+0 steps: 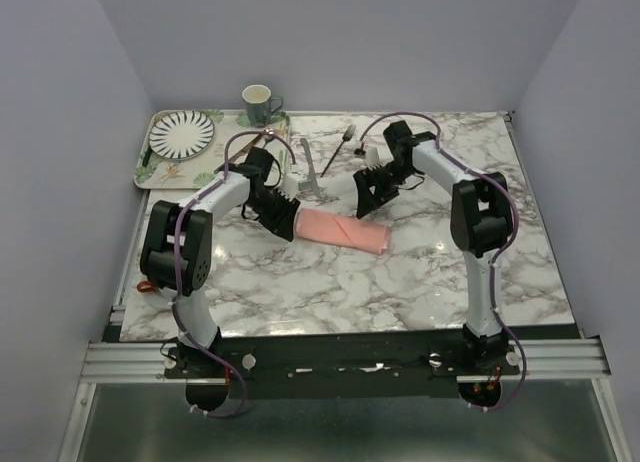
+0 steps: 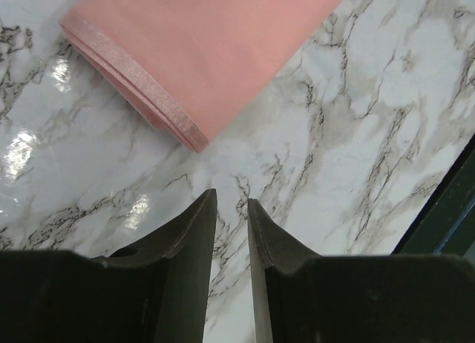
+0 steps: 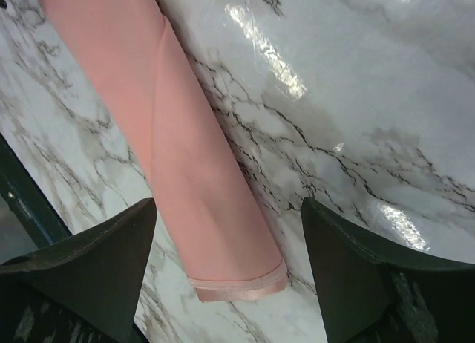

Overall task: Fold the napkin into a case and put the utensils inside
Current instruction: Move the smaller rectangle-folded napkin to the center of the board.

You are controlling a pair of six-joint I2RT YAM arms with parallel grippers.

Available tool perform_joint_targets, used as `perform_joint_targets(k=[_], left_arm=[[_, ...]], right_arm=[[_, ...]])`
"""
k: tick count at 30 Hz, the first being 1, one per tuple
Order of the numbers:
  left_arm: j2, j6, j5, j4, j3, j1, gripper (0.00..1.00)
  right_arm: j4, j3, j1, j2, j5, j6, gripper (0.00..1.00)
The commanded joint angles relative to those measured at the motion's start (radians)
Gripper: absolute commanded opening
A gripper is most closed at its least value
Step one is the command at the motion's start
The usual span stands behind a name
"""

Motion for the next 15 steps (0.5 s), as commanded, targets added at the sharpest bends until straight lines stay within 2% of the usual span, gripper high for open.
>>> perform_joint_targets(k=[1, 7, 15], left_arm=[[0.037, 0.017, -0.111, -0.009, -0.015, -0.051, 0.37], [0.106, -0.037, -0.219, 0.059, 0.037, -0.1, 0.37], [0.259, -0.08, -0.168, 0.094, 0.191, -0.154, 0.36]], right_arm=[[-0.058, -0.084, -0.001, -0.013, 0.0, -0.065, 0.86], [-0.001, -0.289, 0.028, -0.12, -0.052, -0.05, 0.82], [0.112, -0.541, 0.091, -0.243, -0.122, 0.059, 0.83]])
